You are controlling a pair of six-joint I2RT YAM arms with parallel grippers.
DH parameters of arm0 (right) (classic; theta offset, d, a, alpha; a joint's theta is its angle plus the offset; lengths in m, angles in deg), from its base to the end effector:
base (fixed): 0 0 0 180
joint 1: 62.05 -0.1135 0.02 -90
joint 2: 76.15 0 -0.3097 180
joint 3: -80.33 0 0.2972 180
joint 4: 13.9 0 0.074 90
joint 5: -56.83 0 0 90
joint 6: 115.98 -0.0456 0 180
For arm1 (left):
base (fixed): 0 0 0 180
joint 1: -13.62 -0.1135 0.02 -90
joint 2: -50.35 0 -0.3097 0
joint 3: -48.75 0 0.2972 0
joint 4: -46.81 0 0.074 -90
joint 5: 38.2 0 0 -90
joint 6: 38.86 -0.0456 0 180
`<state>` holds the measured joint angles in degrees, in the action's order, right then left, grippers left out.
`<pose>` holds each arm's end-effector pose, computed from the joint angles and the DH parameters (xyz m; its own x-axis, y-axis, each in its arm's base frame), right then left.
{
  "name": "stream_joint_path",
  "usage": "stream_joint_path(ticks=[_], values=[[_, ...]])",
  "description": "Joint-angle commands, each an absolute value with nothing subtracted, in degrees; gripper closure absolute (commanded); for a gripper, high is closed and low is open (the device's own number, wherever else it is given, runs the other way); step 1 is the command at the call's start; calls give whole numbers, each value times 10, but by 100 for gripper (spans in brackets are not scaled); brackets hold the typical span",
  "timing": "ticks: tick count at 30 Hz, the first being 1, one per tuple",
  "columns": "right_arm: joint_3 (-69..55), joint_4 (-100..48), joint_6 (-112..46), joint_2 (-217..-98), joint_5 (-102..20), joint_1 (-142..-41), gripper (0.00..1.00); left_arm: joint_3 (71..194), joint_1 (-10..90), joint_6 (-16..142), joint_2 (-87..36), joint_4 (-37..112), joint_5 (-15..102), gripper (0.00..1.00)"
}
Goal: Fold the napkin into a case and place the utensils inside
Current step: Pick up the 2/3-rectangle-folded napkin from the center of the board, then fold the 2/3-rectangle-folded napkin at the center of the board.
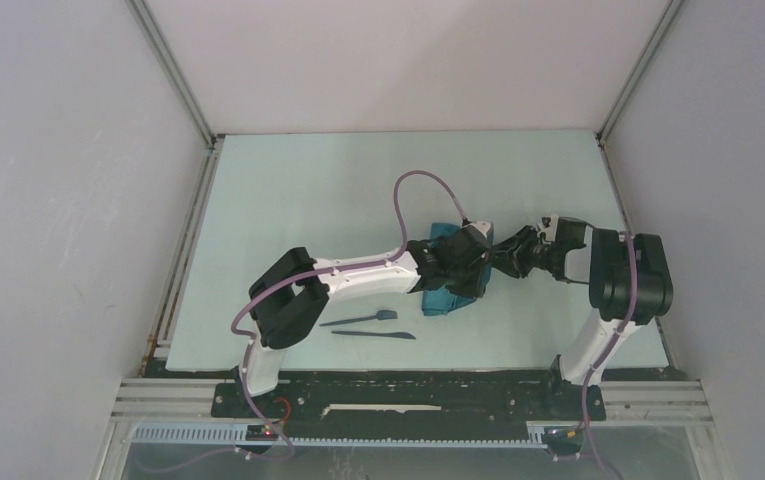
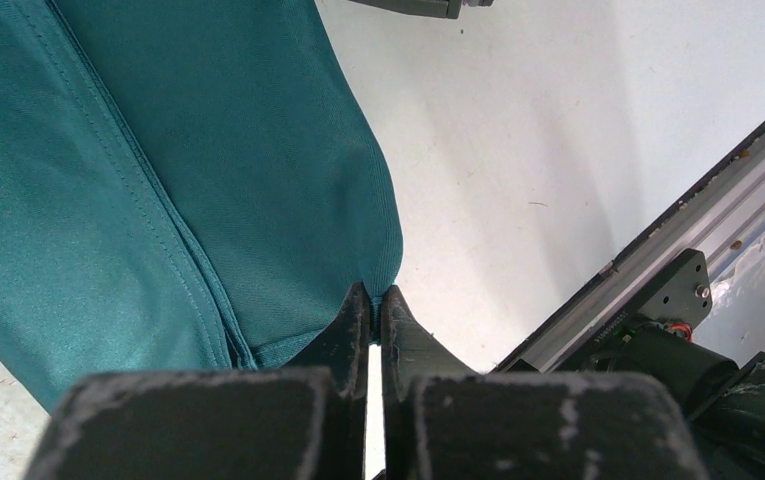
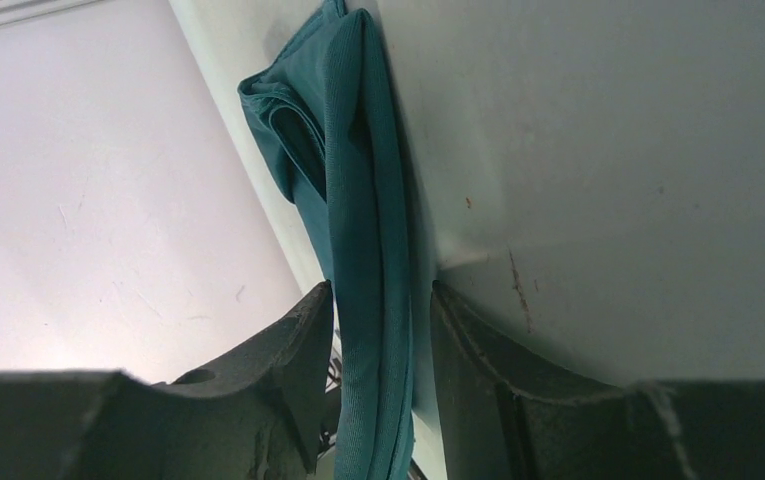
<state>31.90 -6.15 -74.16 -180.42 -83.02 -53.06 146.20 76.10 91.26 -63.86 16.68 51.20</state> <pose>0.3337 -0.0175 0.0908 -0.7909 0.6116 -0.0215 0.2787 0.3912 0.8771 0.2368 -0.4555 0.2229 -0.8315 0.2015 -0.5177 0.4633 0.7657 -0.4462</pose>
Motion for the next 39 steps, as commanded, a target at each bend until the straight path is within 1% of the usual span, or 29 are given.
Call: stream_joint_path(ticks=[1,8,10,11,12,15,20,30,39], values=[[310,-30,-752,-1810,-825,-534,52,1466,759,920,-607,184,502,100],[302,-13,-757,-1823,-828,-538,61,1463,759,921,-606,188,499,100],[302,-9,-760,-1823,-830,-538,70,1459,759,922,-603,192,497,100],[302,-9,-760,-1821,-830,-538,76,1456,759,925,-603,197,495,100],[302,-9,-760,-1819,-830,-538,83,1453,758,927,-602,203,493,100],[302,-12,-758,-1804,-829,-540,100,1429,755,941,-601,234,478,100],[293,-47,-742,-1778,-812,-551,100,1356,747,990,-587,319,447,100],[236,-176,-682,-1730,-730,-619,100,1240,743,1023,-544,449,442,100],[176,-241,-671,-1752,-685,-706,100,1174,730,1038,-513,489,439,100]])
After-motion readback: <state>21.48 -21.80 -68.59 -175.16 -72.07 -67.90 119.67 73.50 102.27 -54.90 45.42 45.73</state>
